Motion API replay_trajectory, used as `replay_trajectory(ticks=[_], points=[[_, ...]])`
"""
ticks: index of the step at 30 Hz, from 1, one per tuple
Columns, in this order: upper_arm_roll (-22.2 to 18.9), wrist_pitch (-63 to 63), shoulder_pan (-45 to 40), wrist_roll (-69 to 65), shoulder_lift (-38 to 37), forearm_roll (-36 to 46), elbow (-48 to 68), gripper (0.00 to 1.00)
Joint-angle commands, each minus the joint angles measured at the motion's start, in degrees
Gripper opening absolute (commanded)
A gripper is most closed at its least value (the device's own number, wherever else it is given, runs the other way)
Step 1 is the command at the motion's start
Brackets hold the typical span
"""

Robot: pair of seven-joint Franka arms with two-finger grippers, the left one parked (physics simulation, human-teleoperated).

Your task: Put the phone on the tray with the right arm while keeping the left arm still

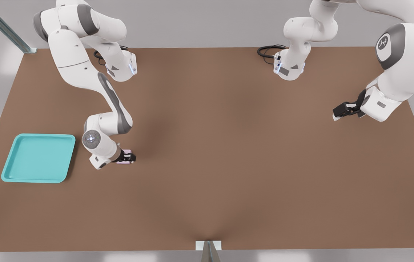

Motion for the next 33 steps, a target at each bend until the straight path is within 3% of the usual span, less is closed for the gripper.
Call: replay_trajectory(ticks=[1,33], points=[[0.03,5.52,-0.06,3.23,0.31,0.07,-0.28,1.00],[0.47,9.74,-2.26,-4.33,2.68,-2.22,-6.43,1.00]])
